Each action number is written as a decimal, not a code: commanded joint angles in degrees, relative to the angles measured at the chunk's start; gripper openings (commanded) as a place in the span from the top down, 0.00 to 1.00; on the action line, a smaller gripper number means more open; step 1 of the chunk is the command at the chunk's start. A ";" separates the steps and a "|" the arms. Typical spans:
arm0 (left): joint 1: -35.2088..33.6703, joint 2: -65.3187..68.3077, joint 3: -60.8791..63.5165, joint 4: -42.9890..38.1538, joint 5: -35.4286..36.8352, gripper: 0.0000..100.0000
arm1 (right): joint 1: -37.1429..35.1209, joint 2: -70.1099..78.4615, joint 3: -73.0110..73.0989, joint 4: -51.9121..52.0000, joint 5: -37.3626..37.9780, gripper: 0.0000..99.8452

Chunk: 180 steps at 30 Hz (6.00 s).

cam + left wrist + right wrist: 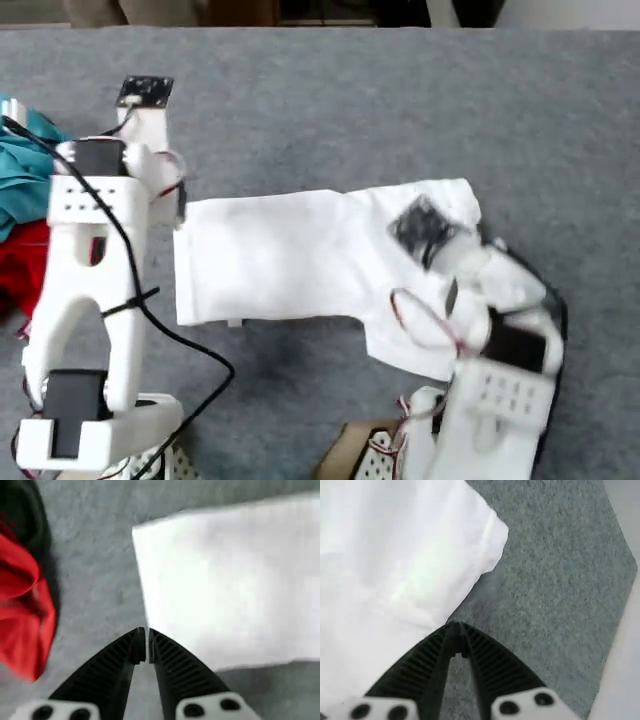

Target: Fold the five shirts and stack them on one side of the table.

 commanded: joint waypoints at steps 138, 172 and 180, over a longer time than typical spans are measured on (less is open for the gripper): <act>-14.77 -19.21 25.67 3.60 -4.92 0.92 | -2.86 31.96 6.81 -6.95 37.36 1.00; -14.68 -18.77 25.76 3.25 -4.92 0.92 | -14.73 66.42 -41.36 -9.49 32.09 1.00; -14.51 -18.77 25.76 3.16 -4.92 0.92 | -15.43 66.15 -43.12 -9.32 25.76 0.75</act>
